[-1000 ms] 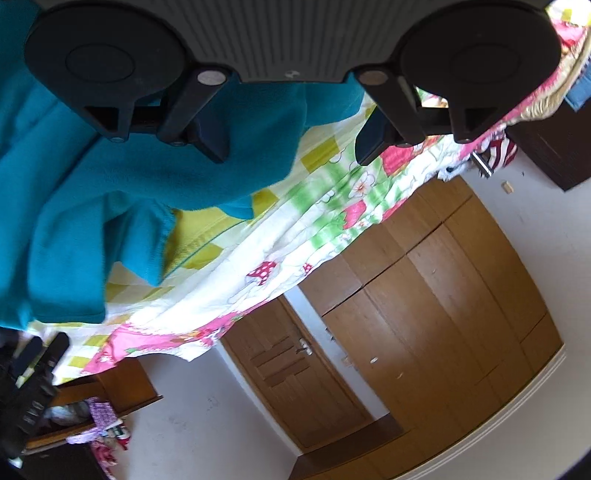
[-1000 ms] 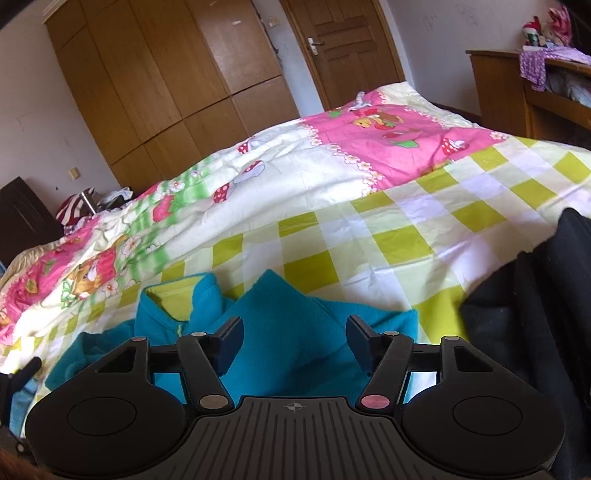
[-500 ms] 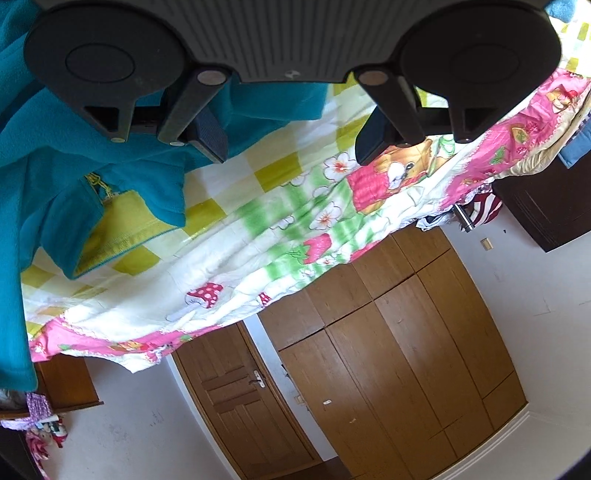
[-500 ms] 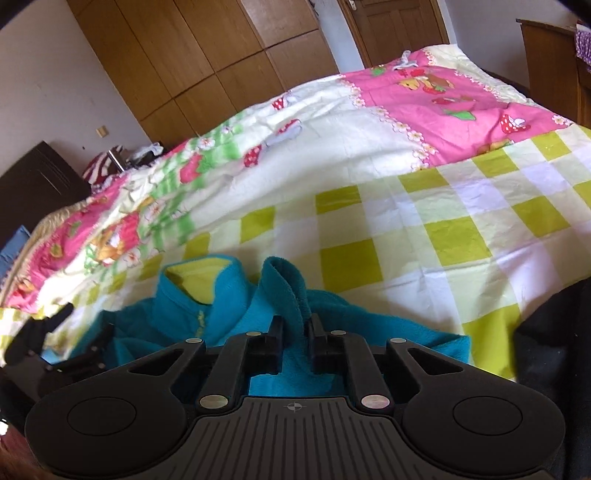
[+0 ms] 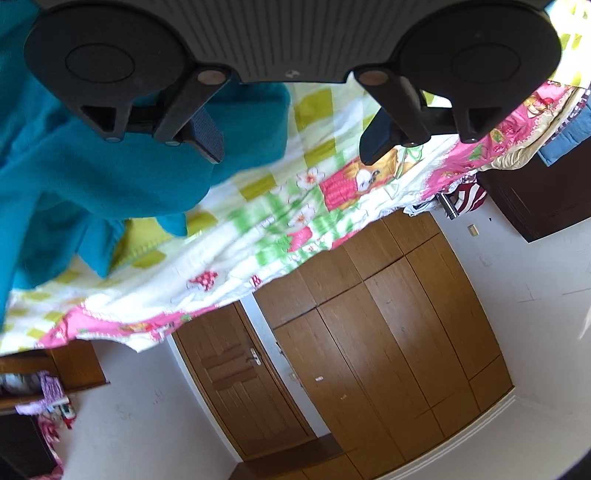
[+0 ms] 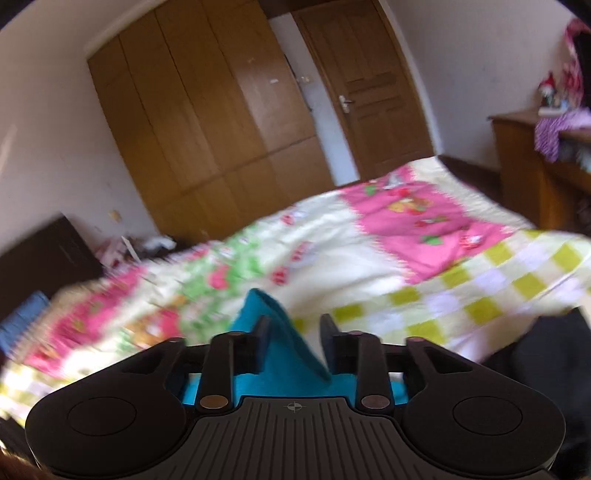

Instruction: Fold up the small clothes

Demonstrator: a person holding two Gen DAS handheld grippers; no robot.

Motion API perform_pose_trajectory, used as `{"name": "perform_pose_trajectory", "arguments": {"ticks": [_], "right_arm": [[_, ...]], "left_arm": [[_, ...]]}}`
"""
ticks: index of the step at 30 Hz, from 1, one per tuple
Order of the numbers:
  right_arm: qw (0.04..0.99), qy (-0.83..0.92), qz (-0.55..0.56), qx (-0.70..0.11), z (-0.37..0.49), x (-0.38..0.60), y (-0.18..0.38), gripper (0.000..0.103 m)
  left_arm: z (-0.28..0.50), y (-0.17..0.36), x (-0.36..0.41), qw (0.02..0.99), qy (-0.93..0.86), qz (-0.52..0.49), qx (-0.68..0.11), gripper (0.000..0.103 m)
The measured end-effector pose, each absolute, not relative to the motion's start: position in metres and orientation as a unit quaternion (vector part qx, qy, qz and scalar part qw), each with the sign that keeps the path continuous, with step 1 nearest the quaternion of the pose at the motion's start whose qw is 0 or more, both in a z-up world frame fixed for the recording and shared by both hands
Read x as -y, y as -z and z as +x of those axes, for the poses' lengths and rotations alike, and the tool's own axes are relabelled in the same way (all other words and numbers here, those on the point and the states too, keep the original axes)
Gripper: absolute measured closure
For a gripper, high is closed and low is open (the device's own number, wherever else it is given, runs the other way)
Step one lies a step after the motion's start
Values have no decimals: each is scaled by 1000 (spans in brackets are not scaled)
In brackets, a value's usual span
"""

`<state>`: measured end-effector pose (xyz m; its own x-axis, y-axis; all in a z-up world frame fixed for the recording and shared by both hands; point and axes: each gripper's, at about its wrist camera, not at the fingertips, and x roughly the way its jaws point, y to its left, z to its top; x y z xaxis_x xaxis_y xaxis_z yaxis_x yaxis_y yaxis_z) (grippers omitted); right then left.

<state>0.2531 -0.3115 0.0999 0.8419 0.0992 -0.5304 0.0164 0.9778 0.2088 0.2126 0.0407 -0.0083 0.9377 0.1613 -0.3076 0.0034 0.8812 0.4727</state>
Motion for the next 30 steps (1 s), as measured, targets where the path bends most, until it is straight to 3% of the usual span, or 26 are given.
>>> {"name": "perform_pose_trajectory", "arguments": {"ticks": [3, 6, 13, 15, 17, 18, 19, 21, 22, 30], "right_arm": [[941, 18, 67, -330, 256, 310, -53, 56], [943, -53, 52, -325, 240, 288, -43, 55], [918, -242, -116, -292, 224, 175, -31, 55], [902, -292, -147, -284, 228, 141, -24, 51], [888, -321, -177, -277, 237, 108, -13, 40], [886, -319, -195, -276, 243, 94, -6, 41], [886, -306, -209, -280, 251, 83, 1, 44], [873, -295, -198, -333, 273, 74, 11, 87], [868, -296, -175, -359, 282, 76, 10, 98], [875, -275, 30, -397, 333, 134, -64, 100]], "left_arm": [[193, 22, -46, 949, -37, 253, -185, 11], [183, 31, -49, 944, -39, 268, -188, 11], [182, 37, -57, 947, -52, 253, -189, 10], [183, 40, -63, 948, -57, 243, -196, 11], [182, 42, -68, 949, -57, 232, -205, 10], [181, 43, -71, 949, -57, 230, -209, 10], [180, 44, -72, 949, -56, 231, -209, 10], [178, 43, -76, 950, -57, 231, -204, 10], [178, 43, -78, 951, -56, 227, -202, 10], [193, 44, -72, 955, -49, 224, -186, 11]]}}
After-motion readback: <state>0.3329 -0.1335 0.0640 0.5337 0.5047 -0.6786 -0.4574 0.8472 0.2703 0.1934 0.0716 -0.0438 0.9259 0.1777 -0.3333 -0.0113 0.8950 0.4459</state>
